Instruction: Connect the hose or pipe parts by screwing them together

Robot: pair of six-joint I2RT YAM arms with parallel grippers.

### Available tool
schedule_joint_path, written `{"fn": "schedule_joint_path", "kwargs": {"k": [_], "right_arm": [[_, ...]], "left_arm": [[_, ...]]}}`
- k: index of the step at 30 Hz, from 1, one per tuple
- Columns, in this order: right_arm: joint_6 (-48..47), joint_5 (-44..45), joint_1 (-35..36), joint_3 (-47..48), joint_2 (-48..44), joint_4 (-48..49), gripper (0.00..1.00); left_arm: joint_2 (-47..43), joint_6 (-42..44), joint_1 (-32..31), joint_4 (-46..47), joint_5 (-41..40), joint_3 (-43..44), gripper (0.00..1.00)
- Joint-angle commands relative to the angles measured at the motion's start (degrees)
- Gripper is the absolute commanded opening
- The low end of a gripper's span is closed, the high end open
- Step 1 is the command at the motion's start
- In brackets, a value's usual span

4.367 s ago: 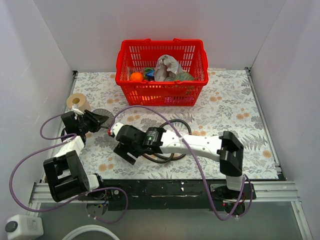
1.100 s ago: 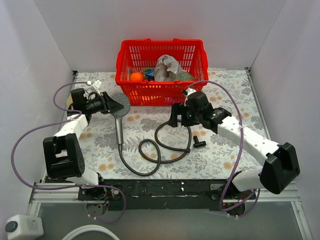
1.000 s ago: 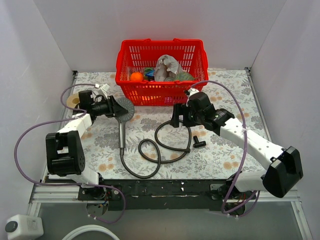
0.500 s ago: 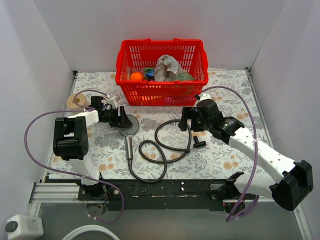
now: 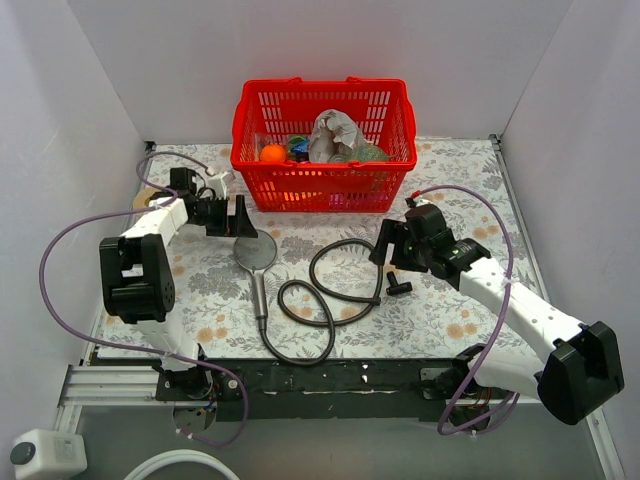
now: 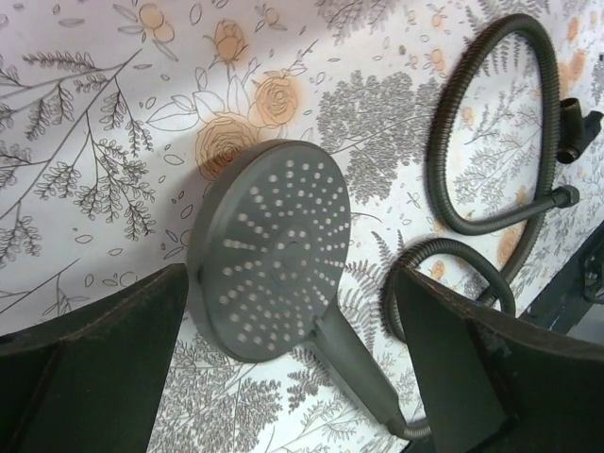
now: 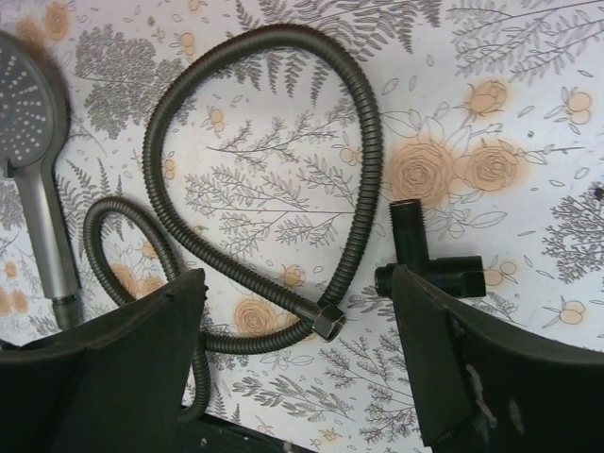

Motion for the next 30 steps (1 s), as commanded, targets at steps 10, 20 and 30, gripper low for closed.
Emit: {"fn": "schedule_joint_path", "kwargs": {"k": [10, 20, 30], "right_arm": [[1.58, 7.03, -3.19, 3.39, -1.71, -5.19, 0.84], [1.32, 5.17, -11.89, 6.82, -0.73, -14.68, 0.98], [3.43, 9.31, -14.62, 9.54, -8.11, -19.52, 0.96]], "left_arm": [[-16.04, 11.73, -2.36, -24.16, 6.93, 9.55, 0.97], [-5.78, 7.67, -36.91, -14.94, -5.63, 15.52, 0.96], [11.27, 18.22, -51.17, -11.95, -13.1, 27.04, 0.96]]}}
